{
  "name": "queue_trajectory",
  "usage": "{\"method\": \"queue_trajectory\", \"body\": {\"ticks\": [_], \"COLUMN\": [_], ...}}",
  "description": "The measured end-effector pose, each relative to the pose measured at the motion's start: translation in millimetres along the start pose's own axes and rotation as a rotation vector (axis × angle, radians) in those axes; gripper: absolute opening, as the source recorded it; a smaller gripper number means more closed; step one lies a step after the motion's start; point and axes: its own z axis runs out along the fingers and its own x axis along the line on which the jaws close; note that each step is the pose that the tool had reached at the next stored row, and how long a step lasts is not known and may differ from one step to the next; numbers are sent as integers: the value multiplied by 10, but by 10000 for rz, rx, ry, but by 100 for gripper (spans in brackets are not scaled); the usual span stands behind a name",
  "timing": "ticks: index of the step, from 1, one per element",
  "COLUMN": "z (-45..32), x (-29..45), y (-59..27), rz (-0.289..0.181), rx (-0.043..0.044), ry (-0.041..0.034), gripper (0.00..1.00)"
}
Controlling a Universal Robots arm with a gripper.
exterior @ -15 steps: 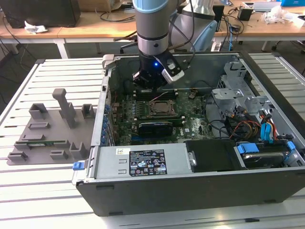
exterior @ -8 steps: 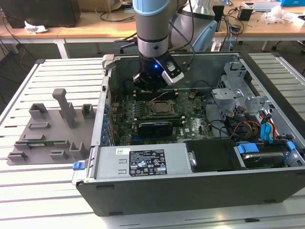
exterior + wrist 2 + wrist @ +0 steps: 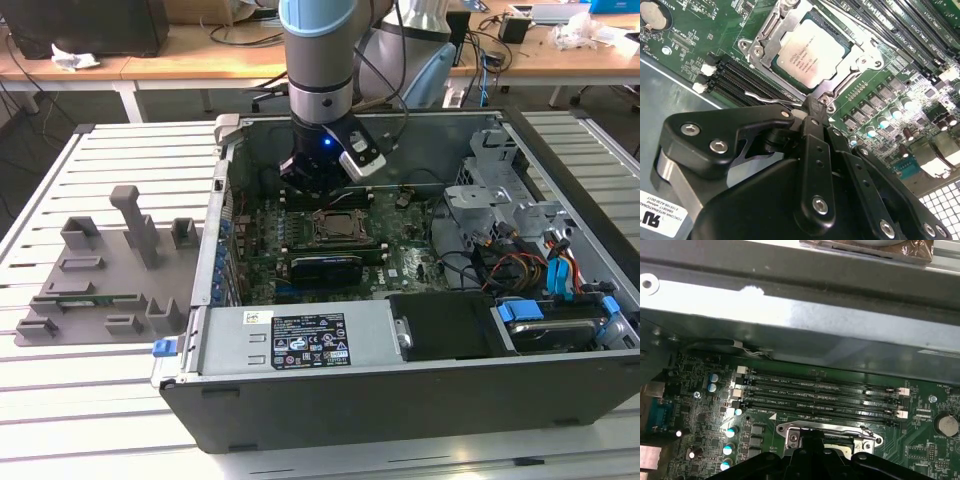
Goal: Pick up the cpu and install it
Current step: 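Install the first cpu locking lever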
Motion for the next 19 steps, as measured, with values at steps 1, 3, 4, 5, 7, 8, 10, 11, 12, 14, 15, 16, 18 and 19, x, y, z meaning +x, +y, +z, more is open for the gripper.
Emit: {"method": "queue_trajectory", "body": {"ticks": [1,3,4,5,7,8,10,11,12,14,15,16,18,19], "z": [1,7,10,14,20,23,44,67,78,81,81,81,97,105], "x": [0,-3,-10,-22,-45,-55,-90,-100,-100,-101,-101,-101,-99,-99], "y": [0,0,-2,-3,-4,-3,29,55,65,65,65,65,63,62], "rz": [0,13,49,109,216,257,415,474,514,523,523,524,515,511], "rx": [-1,-2,1,6,11,14,22,29,37,40,40,40,48,57], "ry": [-1,-5,-8,-13,-27,-31,-50,-77,-188,-208,-208,-208,-312,-404], "gripper": [11,11,11,11,11,11,11,11,11,11,11,11,11,11]}}
